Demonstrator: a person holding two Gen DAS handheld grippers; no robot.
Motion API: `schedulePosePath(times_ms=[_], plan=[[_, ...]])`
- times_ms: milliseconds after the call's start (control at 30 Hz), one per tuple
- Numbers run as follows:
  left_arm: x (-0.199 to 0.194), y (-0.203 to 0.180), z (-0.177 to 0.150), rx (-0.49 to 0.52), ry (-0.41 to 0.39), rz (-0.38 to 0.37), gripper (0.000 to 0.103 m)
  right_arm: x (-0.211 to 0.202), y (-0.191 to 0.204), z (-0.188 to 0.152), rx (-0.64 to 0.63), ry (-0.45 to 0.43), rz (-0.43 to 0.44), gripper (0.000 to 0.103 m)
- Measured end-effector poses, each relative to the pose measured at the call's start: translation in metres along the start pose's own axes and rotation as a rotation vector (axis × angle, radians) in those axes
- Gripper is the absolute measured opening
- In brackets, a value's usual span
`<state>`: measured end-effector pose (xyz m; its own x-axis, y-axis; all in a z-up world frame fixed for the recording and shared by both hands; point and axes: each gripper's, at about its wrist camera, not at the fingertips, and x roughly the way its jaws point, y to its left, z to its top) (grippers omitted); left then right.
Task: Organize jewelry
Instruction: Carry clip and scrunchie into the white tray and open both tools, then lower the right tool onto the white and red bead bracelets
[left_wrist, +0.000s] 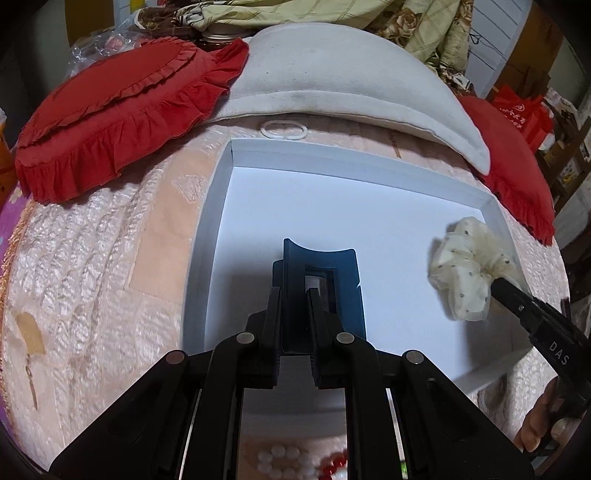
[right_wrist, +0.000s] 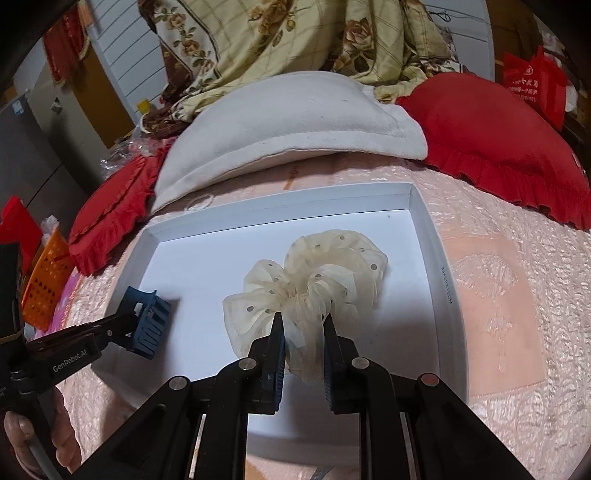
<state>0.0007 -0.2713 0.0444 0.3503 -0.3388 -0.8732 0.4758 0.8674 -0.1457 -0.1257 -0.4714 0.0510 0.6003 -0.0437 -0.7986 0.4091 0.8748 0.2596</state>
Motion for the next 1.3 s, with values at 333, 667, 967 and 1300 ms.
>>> schedulePosePath(times_ms=[333, 667, 967, 1300], plan=[[0.009, 0.016, 0.01, -0.047, -0.005, 0.016, 0.011, 0.011, -0.01, 0.003, 0.024, 0.01, -0.016, 0.016], [0.003, 0.021, 0.008, -0.049, -0.038, 0.046, 0.012, 0.011, -0.02, 0.004, 0.077, 0.002, -0.026, 0.016], [-0.036, 0.019, 0.0, -0.026, -0.163, -0.05, 0.052, -0.002, -0.027, 0.004, 0.122, -0.05, -0.007, 0.038], [-0.096, 0.003, -0.017, 0.026, -0.247, 0.004, 0.052, -0.05, -0.017, -0.004, 0.096, -0.086, 0.011, 0.038]])
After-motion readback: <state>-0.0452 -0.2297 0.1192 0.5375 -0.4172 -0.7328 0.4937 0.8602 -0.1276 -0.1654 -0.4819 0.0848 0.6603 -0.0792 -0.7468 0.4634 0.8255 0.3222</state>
